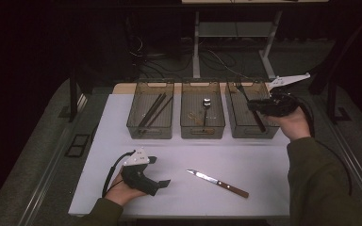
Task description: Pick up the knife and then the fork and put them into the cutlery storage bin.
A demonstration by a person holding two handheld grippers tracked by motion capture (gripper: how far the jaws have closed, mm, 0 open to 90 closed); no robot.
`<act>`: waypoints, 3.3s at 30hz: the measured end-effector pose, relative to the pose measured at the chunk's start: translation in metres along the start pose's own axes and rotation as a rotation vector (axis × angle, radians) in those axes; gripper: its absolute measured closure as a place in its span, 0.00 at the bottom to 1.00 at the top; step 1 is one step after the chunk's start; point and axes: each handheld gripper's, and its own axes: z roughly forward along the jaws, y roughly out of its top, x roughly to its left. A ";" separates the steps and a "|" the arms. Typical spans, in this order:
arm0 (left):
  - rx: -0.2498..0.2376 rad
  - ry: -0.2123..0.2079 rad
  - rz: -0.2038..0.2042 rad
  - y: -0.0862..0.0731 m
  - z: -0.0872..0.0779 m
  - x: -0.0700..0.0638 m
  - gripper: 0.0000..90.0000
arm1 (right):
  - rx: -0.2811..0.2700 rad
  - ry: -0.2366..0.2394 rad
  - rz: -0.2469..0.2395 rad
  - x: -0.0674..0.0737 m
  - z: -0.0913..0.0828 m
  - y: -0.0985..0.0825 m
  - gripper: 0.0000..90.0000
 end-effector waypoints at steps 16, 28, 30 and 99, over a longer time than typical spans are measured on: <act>0.004 -0.004 0.014 0.000 0.001 -0.001 0.00 | 0.030 -0.153 0.088 -0.055 0.029 -0.014 0.86; 0.004 -0.011 0.021 0.001 0.001 -0.001 0.00 | 0.111 -0.175 0.150 -0.070 0.051 -0.049 0.86; 0.006 -0.011 0.020 0.001 0.002 -0.001 0.00 | 0.113 -0.174 0.151 -0.072 0.052 -0.054 0.86; 0.022 0.002 0.025 -0.001 0.000 -0.001 0.00 | 0.069 0.228 -0.041 0.094 0.011 -0.130 0.38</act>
